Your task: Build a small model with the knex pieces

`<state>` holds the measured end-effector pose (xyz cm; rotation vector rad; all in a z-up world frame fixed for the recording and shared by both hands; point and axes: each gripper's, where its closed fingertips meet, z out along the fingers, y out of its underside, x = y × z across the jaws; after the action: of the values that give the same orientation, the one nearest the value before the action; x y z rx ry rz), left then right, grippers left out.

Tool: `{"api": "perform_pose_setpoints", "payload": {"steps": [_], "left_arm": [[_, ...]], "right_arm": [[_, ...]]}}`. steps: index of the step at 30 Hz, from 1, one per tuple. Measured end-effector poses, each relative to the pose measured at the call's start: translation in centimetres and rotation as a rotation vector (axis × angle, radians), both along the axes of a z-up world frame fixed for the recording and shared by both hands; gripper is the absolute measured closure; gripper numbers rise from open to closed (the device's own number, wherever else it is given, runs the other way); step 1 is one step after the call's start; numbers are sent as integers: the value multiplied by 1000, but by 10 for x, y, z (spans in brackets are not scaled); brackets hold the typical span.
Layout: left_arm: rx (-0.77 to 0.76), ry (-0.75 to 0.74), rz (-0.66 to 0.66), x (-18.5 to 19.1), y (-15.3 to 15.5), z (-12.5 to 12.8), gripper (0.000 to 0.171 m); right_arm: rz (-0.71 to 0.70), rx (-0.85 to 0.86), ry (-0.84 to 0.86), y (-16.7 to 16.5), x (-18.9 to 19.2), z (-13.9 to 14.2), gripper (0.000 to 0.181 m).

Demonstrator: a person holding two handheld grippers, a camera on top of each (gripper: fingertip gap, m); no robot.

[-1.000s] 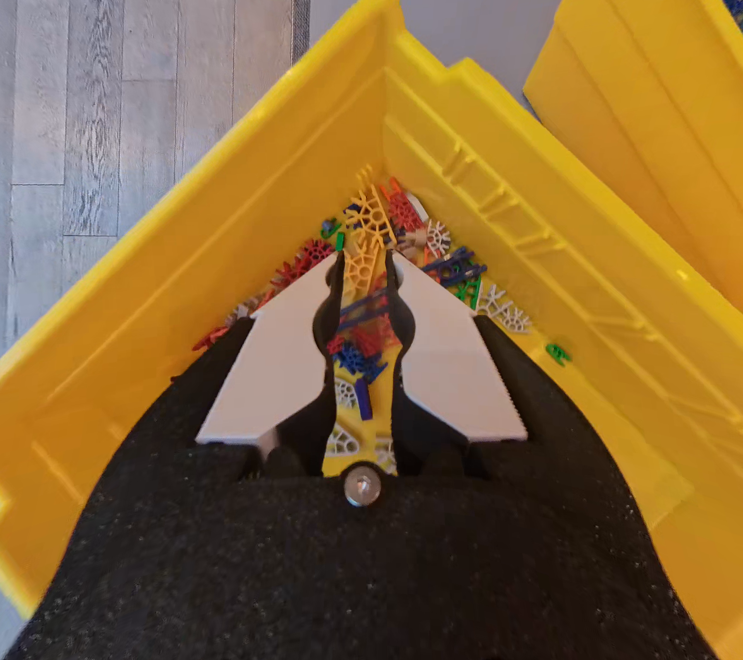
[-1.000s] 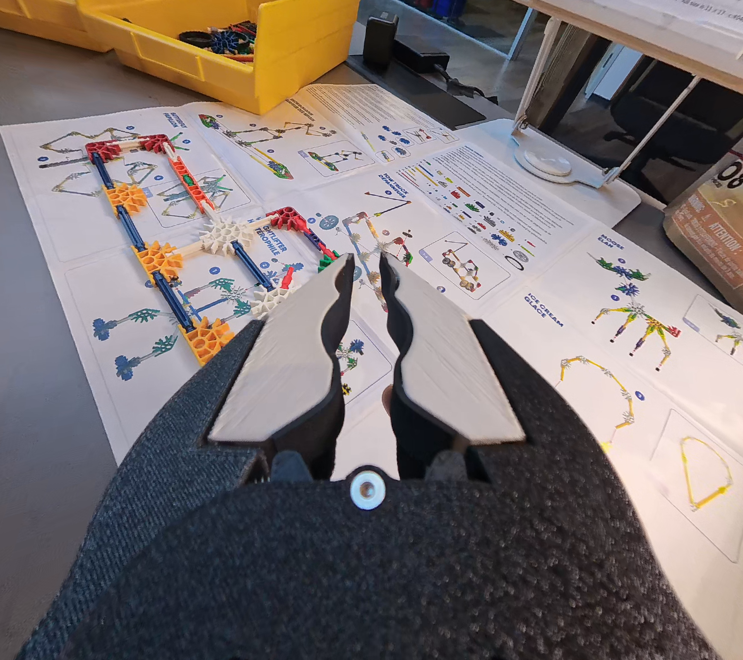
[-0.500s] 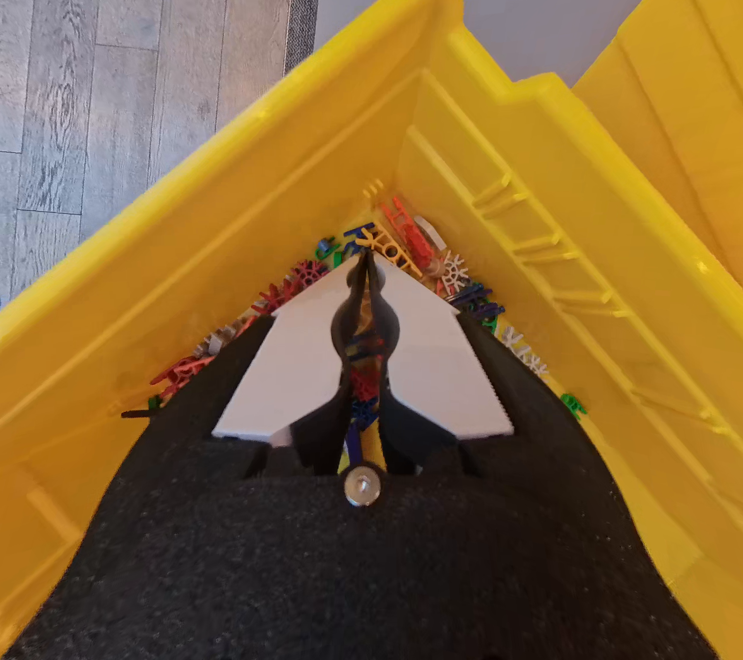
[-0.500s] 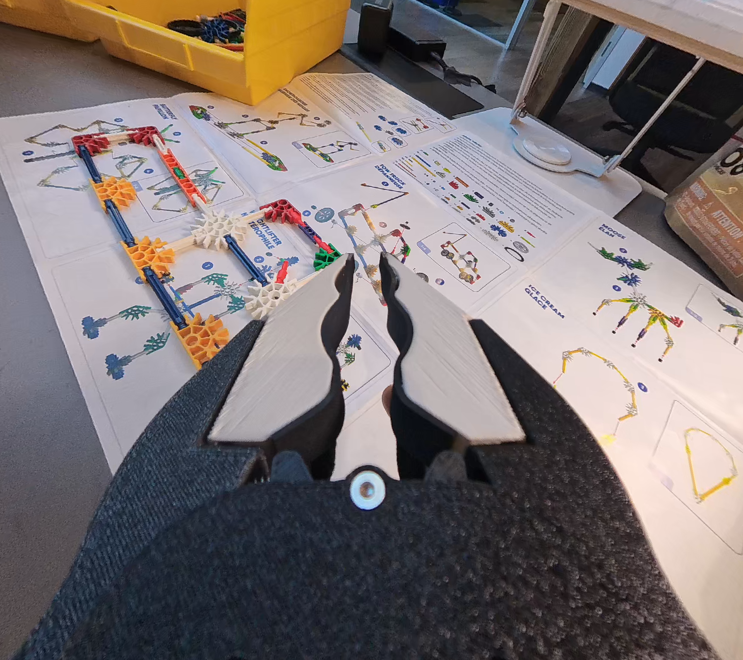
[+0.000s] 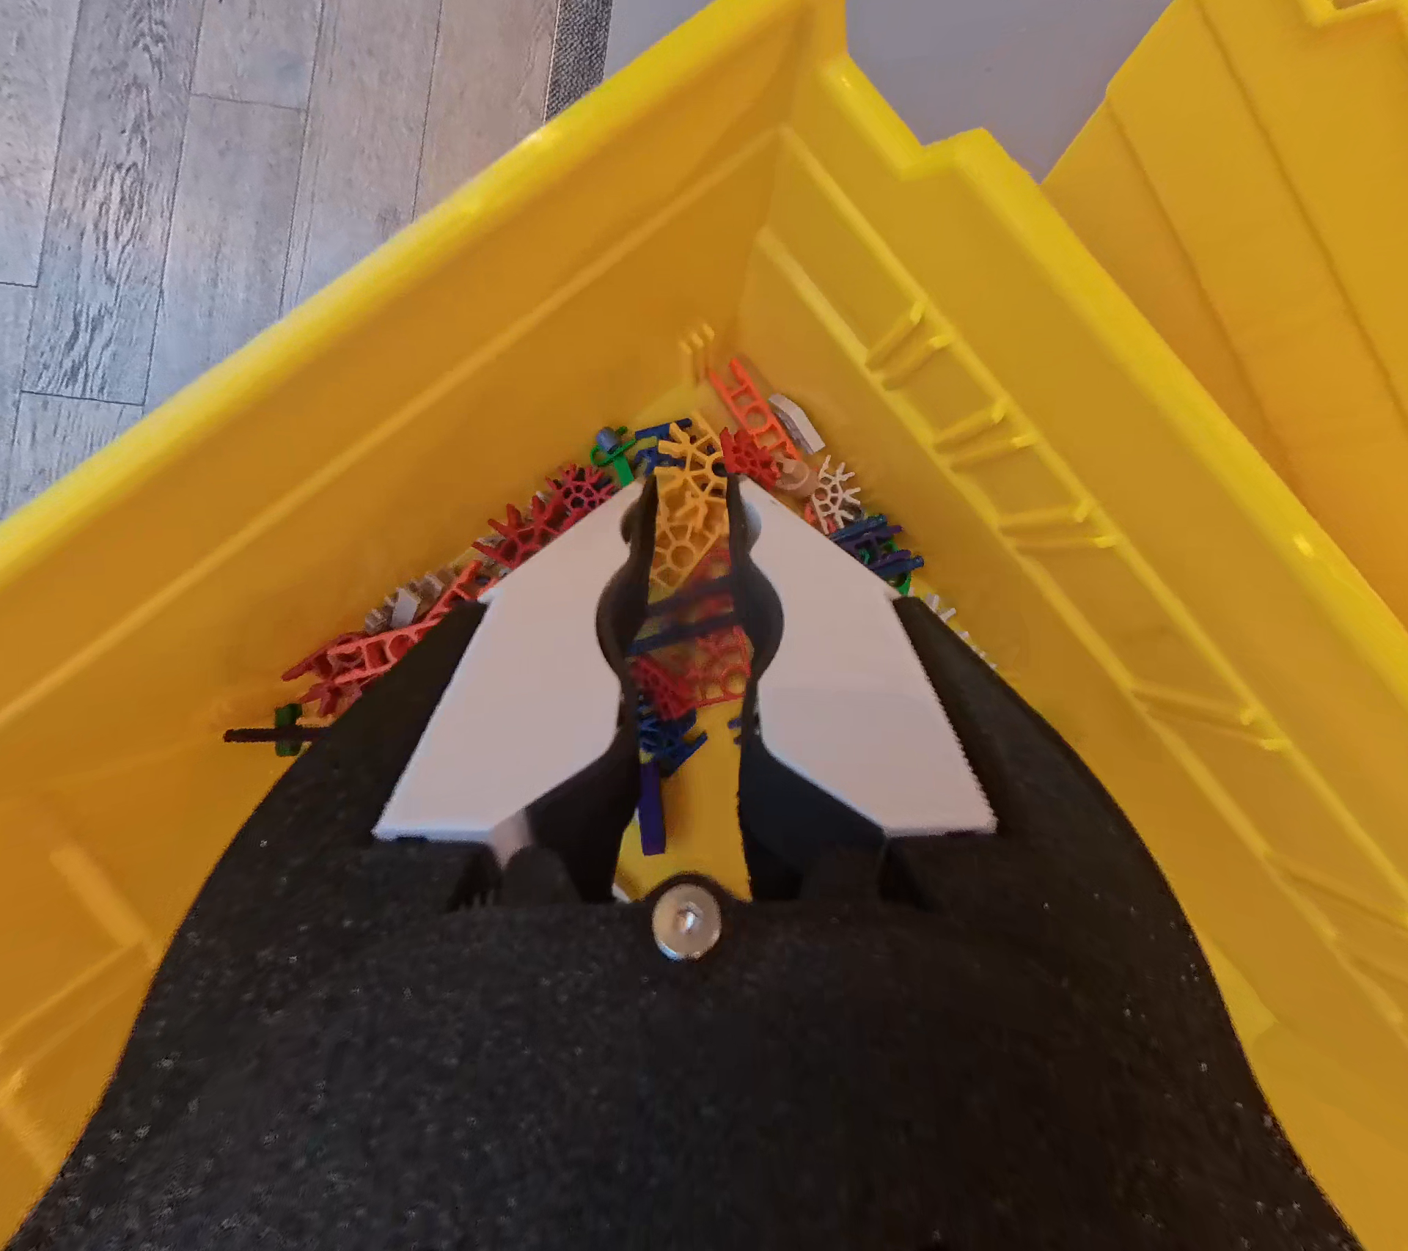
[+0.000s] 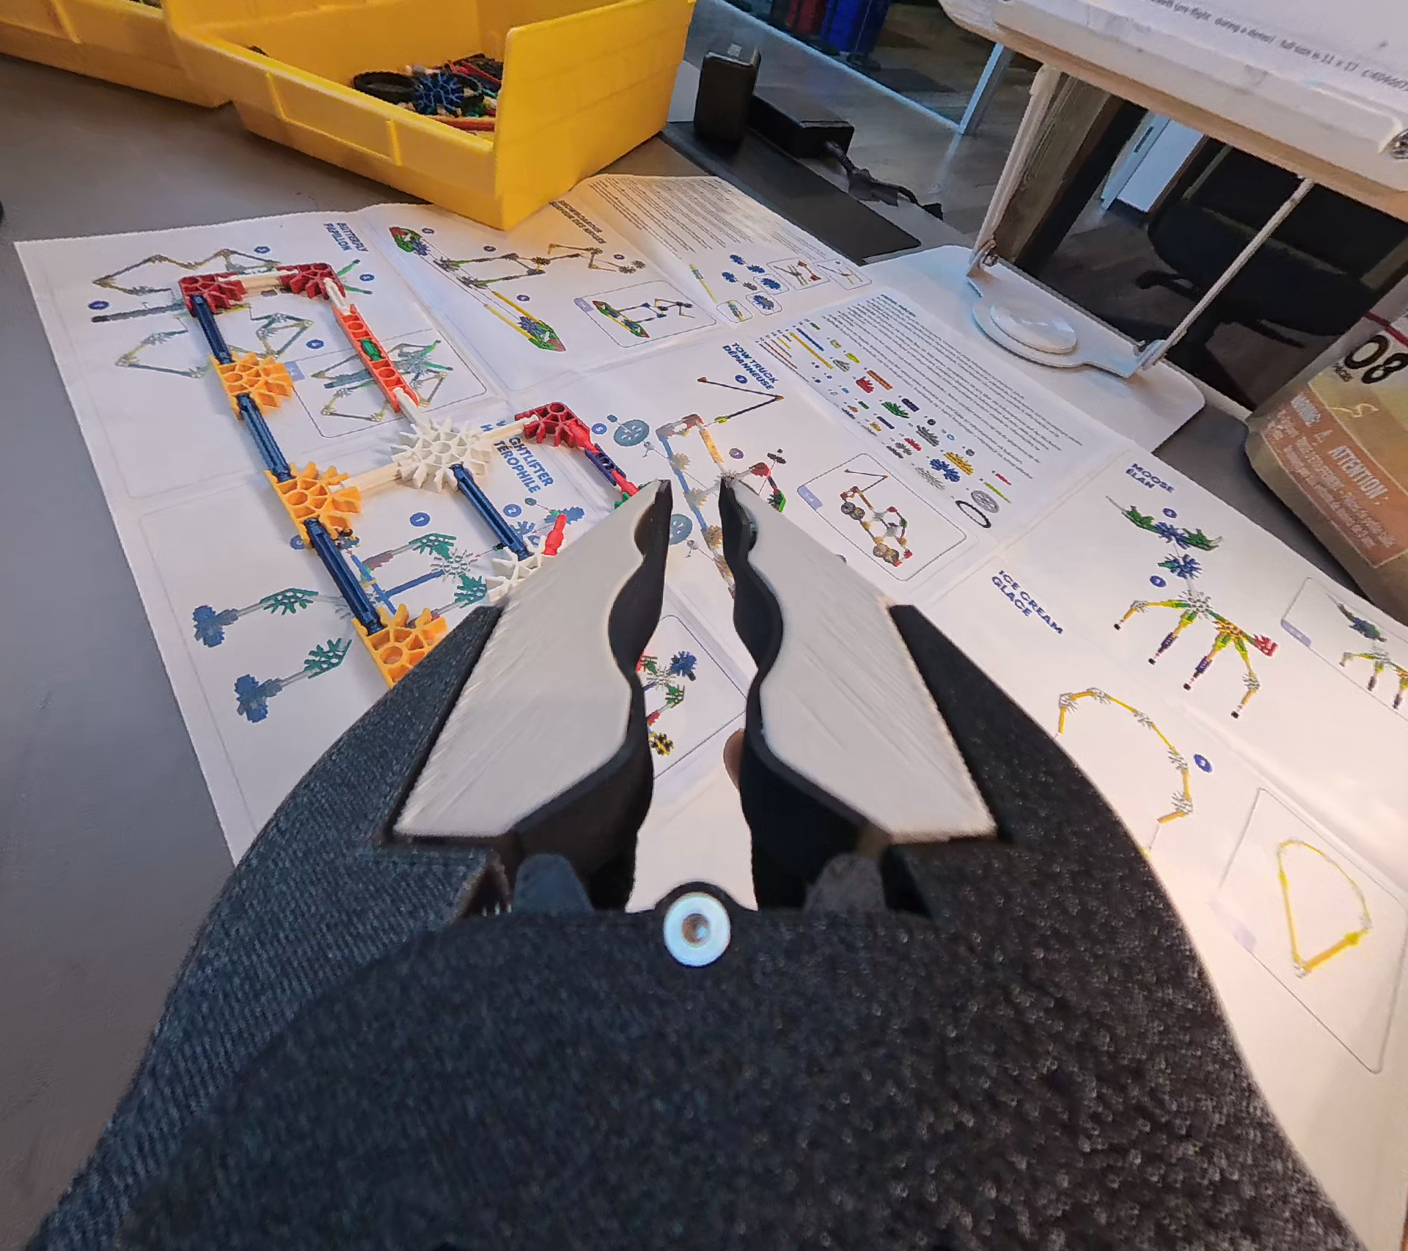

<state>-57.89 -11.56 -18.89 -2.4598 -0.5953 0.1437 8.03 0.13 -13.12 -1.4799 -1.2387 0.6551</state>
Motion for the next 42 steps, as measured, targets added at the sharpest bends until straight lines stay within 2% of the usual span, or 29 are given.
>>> {"api": "perform_pose_setpoints", "payload": {"steps": [6,11,13,15,17,23,26,28,30,32,34,36,38,42], "left_arm": [[-57,20,-34,4,9,-13,146],[-102,47,-50,1,9,-13,141],[-114,39,-56,2,7,-14,146],[-137,38,-81,3,4,-17,165],[-133,60,-71,-1,2,-14,168],[-29,85,-56,-6,-1,17,168],[119,145,-115,7,7,59,168],[293,155,-234,46,21,102,168],[429,109,-412,112,31,138,168],[503,17,-612,195,33,158,168],[555,-148,-811,284,29,169,168],[572,-311,-990,368,22,166,168],[543,-467,-1134,443,16,149,168],[422,-795,-1304,557,11,106,168]], "right_arm": [[-7,-4,-10,1,1,-3,169],[-3,-10,-19,1,0,-6,169],[0,-9,-24,0,-1,-7,169],[0,-7,-28,0,-1,-8,169],[-4,-7,-27,1,0,-8,169],[-1,-5,-25,0,0,-7,169],[-1,12,-11,-1,0,-2,169],[5,26,19,-2,0,5,169],[23,44,59,-7,-3,13,167],[66,72,99,-16,-7,22,163],[133,107,124,-31,-13,29,159],[214,133,109,-49,-20,27,153],[275,162,72,-64,-26,22,144],[350,224,7,-84,-34,12,132]]}}
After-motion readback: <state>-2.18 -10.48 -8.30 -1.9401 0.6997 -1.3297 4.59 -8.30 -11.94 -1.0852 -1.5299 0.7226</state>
